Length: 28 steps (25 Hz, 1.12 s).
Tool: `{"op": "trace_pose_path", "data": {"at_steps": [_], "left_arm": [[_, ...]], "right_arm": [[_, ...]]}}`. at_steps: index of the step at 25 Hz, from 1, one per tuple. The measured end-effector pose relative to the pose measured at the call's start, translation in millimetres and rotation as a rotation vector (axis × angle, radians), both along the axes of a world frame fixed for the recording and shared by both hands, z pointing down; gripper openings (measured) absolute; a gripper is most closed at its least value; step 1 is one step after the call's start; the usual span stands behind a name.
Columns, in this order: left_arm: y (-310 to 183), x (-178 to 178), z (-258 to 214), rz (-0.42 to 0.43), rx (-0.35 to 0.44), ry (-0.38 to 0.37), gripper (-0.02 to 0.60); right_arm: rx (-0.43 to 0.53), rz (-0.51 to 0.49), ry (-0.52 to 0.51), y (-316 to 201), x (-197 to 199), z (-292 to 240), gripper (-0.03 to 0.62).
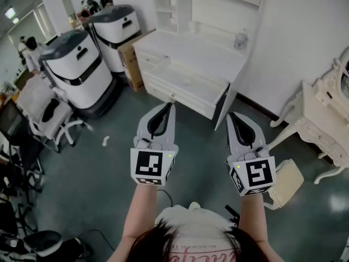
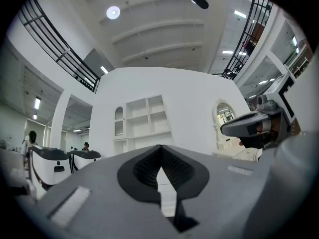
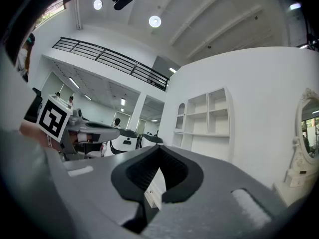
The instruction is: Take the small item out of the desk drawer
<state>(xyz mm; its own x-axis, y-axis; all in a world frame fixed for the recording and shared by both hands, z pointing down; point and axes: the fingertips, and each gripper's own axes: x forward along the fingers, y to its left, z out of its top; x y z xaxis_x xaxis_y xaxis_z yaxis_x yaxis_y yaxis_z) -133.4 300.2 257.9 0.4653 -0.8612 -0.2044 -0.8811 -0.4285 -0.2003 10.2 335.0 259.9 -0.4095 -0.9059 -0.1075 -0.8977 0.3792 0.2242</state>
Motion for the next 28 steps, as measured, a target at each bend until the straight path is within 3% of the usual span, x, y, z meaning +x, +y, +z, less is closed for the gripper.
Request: {"op": "trace_pose_path", "data": {"at_steps": [19, 28], "left_arm": [[-33.5, 7.1, 2.7, -0.025, -0.025, 0.015, 0.011], [-85.1, 10.1, 15.6, -0.036, -0.052, 0.023, 0.011]], "right_arm": [[-0.046, -0.046, -0.008, -37.3, 9.0, 11.0, 0.0], [-0.058, -0.046, -0.015, -85.3, 18.8, 20.0, 0.0]]}}
